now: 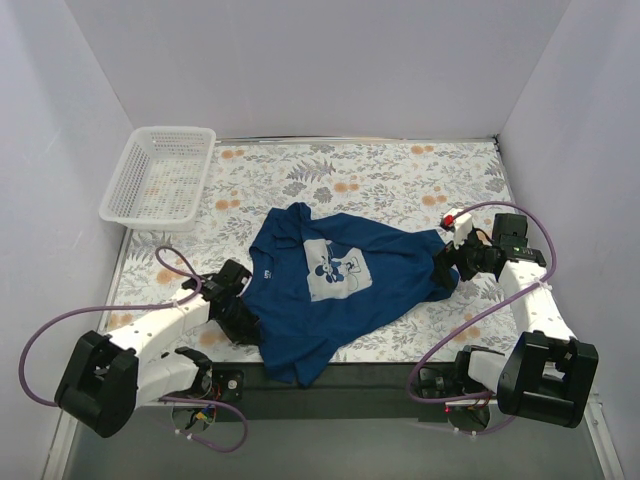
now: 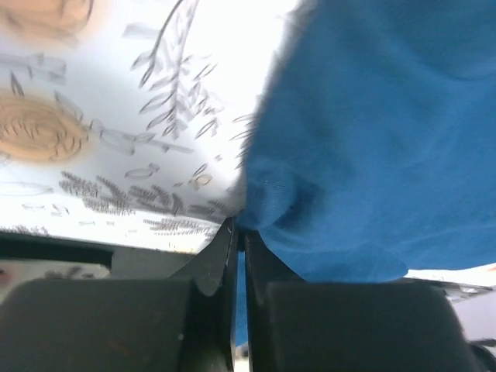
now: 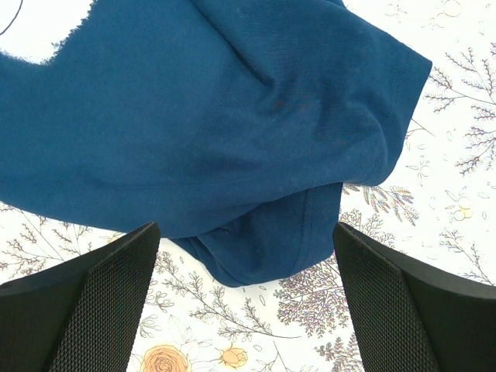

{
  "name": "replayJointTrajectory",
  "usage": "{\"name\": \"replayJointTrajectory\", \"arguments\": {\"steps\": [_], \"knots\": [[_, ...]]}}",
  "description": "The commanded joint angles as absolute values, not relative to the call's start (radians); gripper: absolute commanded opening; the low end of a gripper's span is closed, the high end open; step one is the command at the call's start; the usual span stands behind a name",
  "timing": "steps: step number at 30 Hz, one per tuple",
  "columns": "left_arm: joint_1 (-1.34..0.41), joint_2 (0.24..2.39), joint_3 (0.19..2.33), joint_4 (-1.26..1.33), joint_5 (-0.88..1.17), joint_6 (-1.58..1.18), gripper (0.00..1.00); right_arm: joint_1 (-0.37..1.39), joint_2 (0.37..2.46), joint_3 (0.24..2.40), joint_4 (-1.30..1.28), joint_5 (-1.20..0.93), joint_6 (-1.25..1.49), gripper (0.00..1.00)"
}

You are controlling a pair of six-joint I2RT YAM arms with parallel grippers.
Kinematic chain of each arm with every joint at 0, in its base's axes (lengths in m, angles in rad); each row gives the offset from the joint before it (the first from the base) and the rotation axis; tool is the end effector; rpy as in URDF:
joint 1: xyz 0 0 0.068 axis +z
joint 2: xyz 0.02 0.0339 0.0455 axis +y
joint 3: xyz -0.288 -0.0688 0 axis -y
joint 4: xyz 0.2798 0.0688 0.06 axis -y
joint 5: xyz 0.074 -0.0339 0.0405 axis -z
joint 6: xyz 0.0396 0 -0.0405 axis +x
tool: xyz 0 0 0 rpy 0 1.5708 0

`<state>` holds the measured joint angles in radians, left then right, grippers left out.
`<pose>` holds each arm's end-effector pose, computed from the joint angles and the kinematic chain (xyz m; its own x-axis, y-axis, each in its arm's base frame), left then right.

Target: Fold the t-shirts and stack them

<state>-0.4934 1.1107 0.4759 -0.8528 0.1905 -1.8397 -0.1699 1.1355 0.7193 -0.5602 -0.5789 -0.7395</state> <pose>0.1395 -0.0835 0.1414 -0.2285 -0.9519 0.2040 -0.9734 0.2272 -0.0300 0.2390 -0.0190 0.2276 -0.4952 -0.4874 -0.7192 -0.6688 0.7422 -0.0425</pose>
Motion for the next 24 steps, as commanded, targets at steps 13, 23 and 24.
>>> {"name": "replayJointTrajectory", "arguments": {"steps": [13,23,24], "knots": [[-0.427,0.922,0.816,-0.816,-0.218,-1.704,0.00,-0.176,1.275,0.813,-0.750,-0.479,-0.880,0.83],[-0.186,0.954,0.966,-0.749,-0.109,-1.597,0.00,-0.175,1.454,0.850,-0.749,-0.552,-0.848,0.73],[-0.161,0.972,0.969,-0.735,-0.094,-1.594,0.00,-0.173,1.466,0.854,-0.750,-0.572,-0.844,0.71]]}}
